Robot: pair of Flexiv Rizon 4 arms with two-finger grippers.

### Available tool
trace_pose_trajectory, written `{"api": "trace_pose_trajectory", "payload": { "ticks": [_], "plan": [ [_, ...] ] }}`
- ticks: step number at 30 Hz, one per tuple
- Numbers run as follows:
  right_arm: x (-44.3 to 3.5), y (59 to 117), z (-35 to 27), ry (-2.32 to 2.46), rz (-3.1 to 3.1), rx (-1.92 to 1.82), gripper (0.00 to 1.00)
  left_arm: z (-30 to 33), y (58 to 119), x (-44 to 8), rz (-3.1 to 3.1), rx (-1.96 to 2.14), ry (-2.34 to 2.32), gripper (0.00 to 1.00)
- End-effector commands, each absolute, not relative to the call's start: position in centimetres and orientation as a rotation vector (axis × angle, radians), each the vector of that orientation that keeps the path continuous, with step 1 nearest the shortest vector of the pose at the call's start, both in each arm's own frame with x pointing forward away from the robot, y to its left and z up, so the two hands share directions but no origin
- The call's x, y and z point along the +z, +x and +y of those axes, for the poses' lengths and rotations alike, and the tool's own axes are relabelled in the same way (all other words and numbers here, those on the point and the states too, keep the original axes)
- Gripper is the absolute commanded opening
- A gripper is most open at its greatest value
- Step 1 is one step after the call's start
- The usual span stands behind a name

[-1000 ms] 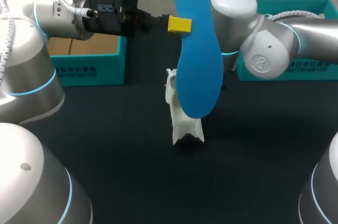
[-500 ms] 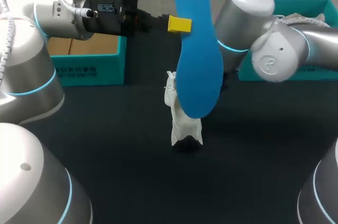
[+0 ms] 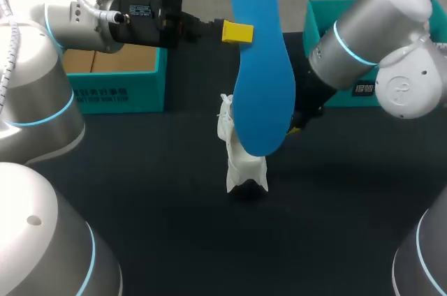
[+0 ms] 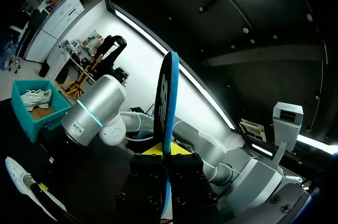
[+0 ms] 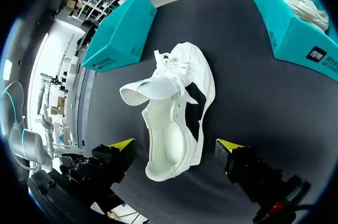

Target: Take the shoe out of the shoebox, open the shoe tongue, remove and reinsert the insole, then place the shoe into the shoebox

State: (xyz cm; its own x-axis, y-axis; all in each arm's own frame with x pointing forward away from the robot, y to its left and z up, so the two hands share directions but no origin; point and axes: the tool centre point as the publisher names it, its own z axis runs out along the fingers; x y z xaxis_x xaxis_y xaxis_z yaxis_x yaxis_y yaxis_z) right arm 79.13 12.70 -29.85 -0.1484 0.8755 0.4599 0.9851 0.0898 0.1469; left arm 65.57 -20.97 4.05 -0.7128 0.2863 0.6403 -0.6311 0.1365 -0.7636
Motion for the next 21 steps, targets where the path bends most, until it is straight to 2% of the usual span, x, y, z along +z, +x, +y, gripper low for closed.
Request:
{"api": "trace_pose_trajectory", "payload": {
  "ticks": [1, 7, 21],
  "plan": [
    [-30.0, 79.0, 12.7, -1.859, -2.112, -0.629, 1.0, -21.1, 65.6, 4.0, -1.716, 1.662, 0.333, 0.0],
    [-28.2, 80.5, 10.8, -1.743, -1.898, -0.693, 1.0, -21.1, 65.6, 4.0, -1.716, 1.662, 0.333, 0.0],
    [-18.9, 83.4, 8.1, -1.456, -1.51, -0.911, 1.0, -21.1, 65.6, 4.0, -1.716, 1.662, 0.333, 0.0]
  ]
}}
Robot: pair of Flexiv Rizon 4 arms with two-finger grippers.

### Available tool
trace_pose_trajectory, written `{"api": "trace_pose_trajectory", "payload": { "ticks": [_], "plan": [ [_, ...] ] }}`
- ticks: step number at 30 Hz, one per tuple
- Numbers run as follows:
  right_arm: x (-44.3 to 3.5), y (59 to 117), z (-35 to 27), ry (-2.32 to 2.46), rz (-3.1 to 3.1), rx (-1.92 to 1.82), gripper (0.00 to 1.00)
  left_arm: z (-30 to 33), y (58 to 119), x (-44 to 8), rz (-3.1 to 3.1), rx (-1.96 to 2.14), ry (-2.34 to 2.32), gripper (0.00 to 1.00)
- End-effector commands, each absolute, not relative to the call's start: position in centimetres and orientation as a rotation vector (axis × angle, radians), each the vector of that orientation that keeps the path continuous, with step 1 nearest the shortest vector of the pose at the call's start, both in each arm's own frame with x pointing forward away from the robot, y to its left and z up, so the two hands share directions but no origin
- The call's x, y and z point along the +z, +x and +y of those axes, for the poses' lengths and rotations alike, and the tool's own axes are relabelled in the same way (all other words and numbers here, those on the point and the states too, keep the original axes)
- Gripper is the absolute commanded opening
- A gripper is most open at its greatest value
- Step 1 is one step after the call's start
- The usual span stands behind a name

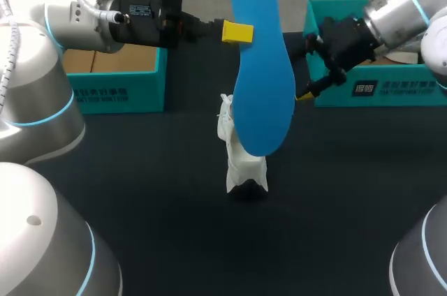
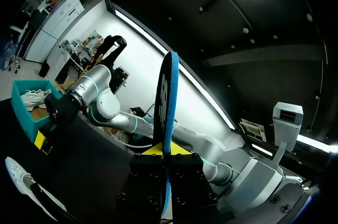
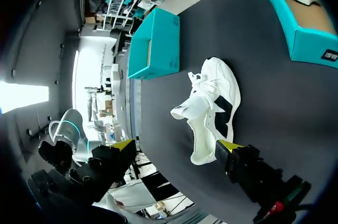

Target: Take the shoe out of the shoebox, open the shoe tongue, remove and reinsert the insole, then place the shoe into the shoebox

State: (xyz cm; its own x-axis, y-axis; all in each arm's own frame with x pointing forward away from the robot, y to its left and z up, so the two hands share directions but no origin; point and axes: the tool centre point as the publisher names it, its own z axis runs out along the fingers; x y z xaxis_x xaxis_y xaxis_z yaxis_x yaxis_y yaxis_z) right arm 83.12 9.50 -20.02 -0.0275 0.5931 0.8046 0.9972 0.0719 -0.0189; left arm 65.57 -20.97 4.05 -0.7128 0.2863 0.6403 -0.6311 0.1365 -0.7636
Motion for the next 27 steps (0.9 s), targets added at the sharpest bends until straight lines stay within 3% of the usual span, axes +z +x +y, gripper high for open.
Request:
{"api": "trace_pose_trajectory", "payload": {
  "ticks": [1, 9, 27],
  "plan": [
    [-18.4, 83.6, 8.0, -1.455, -1.496, -0.916, 1.0, -21.1, 65.6, 4.0, -1.716, 1.662, 0.333, 0.0],
    [-15.4, 85.3, 8.0, -1.485, -1.255, -1.005, 1.0, -21.1, 65.6, 4.0, -1.716, 1.662, 0.333, 0.0],
    [-14.2, 84.9, 8.4, -1.46, -1.292, -1.051, 1.0, -21.1, 65.6, 4.0, -1.716, 1.662, 0.333, 0.0]
  ]
}}
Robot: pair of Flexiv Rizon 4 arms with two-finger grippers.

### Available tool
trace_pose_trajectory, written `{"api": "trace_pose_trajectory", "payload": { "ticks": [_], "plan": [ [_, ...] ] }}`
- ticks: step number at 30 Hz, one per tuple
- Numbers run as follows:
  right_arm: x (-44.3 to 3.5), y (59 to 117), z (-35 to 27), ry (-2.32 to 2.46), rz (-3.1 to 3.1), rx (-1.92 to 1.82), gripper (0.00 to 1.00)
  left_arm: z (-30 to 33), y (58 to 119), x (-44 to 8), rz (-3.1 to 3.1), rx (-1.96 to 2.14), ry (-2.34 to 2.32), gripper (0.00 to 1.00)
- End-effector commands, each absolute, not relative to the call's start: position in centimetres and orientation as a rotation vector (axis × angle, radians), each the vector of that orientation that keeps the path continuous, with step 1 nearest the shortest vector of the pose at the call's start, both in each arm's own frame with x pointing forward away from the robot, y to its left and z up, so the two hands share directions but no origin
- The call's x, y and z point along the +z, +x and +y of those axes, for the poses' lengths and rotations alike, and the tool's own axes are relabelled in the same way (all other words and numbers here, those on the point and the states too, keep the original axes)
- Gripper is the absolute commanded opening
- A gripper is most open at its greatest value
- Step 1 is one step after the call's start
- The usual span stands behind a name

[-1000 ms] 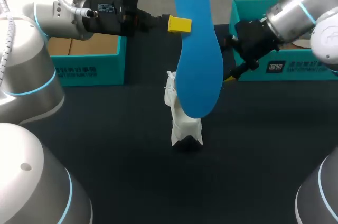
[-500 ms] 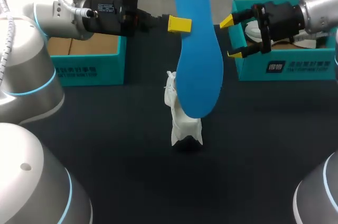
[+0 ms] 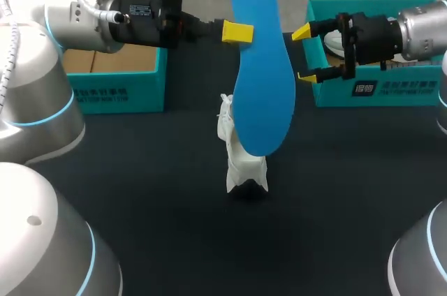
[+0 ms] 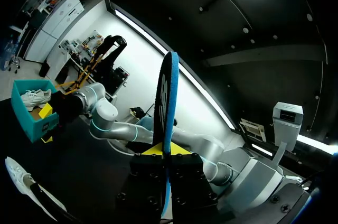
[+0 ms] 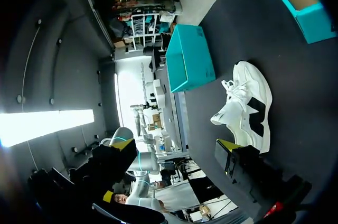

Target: Take the shoe out of the shoebox, open the shoe tongue, remove and reinsert the insole, then place the shoe into the shoebox

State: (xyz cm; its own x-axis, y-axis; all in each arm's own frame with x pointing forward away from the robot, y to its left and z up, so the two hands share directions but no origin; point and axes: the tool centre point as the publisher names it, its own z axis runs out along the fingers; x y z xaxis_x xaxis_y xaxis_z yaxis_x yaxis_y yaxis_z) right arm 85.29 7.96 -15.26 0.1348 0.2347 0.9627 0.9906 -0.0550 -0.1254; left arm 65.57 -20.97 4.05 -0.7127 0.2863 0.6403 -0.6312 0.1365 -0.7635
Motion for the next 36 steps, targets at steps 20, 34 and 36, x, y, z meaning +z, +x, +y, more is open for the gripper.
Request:
{"api": "trace_pose_trajectory", "payload": {
  "ticks": [20, 34, 36],
  "plan": [
    [-10.0, 83.4, 11.1, -1.287, -1.349, -1.187, 1.0, -21.1, 65.6, 4.0, -1.716, 1.662, 0.333, 0.0],
    [-10.0, 83.4, 11.1, -1.287, -1.349, -1.187, 1.0, -19.0, 68.1, 1.8, -2.13, 1.823, -0.003, 0.0],
    [-10.0, 83.4, 11.1, -1.287, -1.349, -1.187, 1.0, -18.8, 68.7, 1.8, -2.19, 1.872, -0.118, 0.0]
  ]
}}
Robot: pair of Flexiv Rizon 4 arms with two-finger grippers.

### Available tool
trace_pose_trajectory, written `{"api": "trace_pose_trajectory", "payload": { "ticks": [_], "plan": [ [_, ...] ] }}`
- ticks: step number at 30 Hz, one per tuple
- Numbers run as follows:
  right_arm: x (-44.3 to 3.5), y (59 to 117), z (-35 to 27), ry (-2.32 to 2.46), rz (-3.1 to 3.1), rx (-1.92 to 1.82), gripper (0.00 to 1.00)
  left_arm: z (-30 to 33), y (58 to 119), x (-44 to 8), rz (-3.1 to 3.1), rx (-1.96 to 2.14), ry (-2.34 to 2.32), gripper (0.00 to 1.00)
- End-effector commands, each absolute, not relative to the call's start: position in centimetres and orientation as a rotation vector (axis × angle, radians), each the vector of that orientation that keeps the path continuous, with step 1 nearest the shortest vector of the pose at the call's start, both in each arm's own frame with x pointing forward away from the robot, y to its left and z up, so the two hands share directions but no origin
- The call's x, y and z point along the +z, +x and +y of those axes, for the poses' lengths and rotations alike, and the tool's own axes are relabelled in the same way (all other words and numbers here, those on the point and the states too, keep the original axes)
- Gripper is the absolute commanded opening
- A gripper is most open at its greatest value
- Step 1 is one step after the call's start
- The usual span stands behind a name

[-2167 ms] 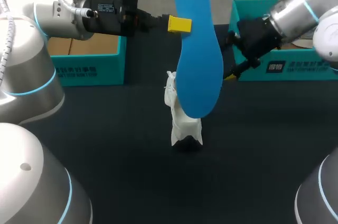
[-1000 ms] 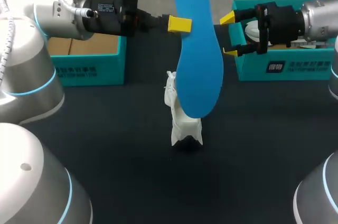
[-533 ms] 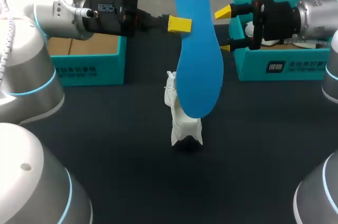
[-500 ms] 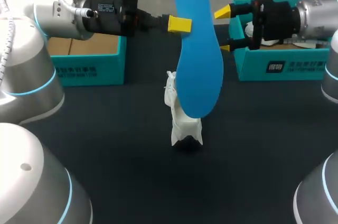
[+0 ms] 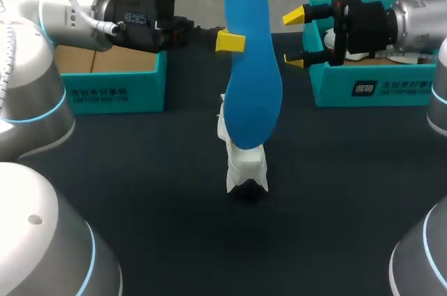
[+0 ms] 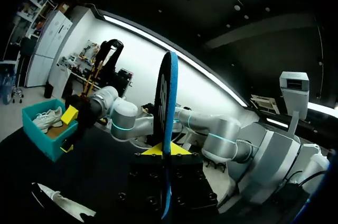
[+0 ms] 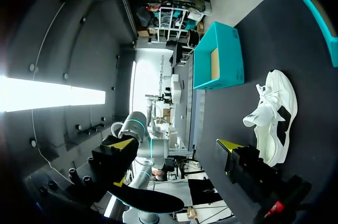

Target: Take the shoe out of the shoebox, open the shoe tongue, remove and reinsert the insole, then place the shoe into the shoebox

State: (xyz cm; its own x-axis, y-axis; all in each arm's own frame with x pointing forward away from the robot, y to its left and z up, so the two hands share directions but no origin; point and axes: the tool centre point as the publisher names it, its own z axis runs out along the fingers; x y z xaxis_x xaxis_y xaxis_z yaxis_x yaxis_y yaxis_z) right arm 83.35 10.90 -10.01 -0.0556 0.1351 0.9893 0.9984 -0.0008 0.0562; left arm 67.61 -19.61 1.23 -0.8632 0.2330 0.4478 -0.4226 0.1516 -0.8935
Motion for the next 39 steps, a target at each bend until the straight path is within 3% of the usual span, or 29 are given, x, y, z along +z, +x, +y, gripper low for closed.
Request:
{"api": "trace_pose_trajectory", "payload": {
  "ticks": [1, 6, 21, 29, 33, 39],
  "plan": [
    [-10.0, 83.4, 11.1, -1.287, -1.349, -1.187, 1.0, -18.7, 69.0, 1.7, -2.21, 1.879, -0.163, 0.0],
    [-10.0, 83.4, 11.1, -1.287, -1.349, -1.187, 1.0, -18.5, 70.6, 1.0, -2.307, 1.945, -0.466, 0.0],
    [-10.0, 83.4, 11.1, -1.287, -1.349, -1.187, 1.0, -18.5, 71.0, 0.8, -2.314, 1.946, -0.47, 0.0],
    [-10.0, 83.4, 11.1, -1.287, -1.349, -1.187, 1.0, -18.9, 74.3, -4.0, -2.843, 1.916, -1.476, 0.0],
    [-10.0, 83.4, 11.1, -1.287, -1.349, -1.187, 1.0, -19.0, 75.8, -4.3, -2.848, 2.104, -1.936, 0.0],
    [-10.0, 83.4, 11.1, -1.287, -1.349, -1.187, 1.0, -19.0, 75.8, -4.3, -2.848, 2.104, -1.936, 0.0]
  ]
}}
